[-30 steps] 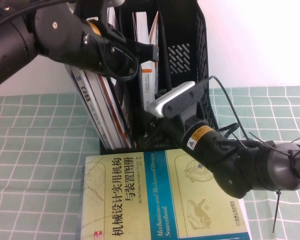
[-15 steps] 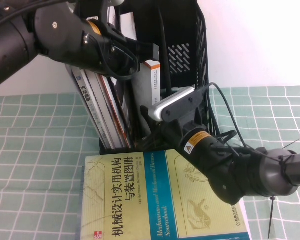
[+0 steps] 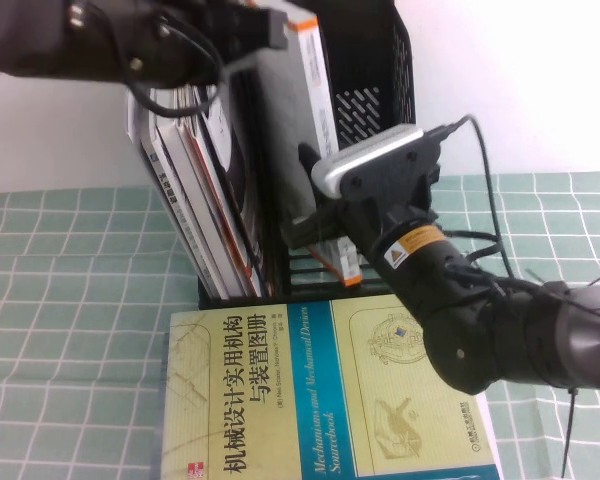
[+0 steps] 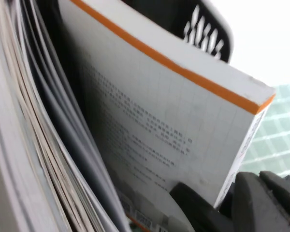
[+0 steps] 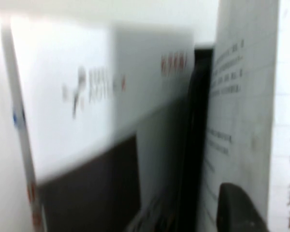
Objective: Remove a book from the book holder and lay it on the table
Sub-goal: Pick up the right side book from the book shelf, then place the picked book on the book
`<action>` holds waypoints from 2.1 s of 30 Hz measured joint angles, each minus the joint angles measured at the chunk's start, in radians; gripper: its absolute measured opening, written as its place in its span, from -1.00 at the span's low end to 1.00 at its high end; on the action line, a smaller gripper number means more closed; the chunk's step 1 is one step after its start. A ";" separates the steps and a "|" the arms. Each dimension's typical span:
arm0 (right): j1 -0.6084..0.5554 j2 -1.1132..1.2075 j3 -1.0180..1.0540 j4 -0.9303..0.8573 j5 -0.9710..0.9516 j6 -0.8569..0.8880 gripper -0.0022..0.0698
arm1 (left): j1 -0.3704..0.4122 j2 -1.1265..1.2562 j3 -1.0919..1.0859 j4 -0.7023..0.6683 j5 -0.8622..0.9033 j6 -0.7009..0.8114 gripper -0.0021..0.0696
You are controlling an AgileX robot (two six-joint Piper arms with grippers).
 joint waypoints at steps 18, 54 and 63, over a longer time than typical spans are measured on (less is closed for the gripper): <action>0.003 -0.338 -0.115 -0.010 0.097 -0.248 -0.49 | 0.000 -0.375 0.000 0.150 0.309 0.074 -0.95; 0.093 -0.595 -0.171 -2.093 0.397 1.090 -0.49 | 0.000 -1.197 0.938 0.240 -0.112 -0.246 -0.95; 0.090 -0.633 -0.134 -2.093 0.473 1.078 -0.49 | 0.000 -1.197 0.939 0.307 -0.122 -0.246 -0.95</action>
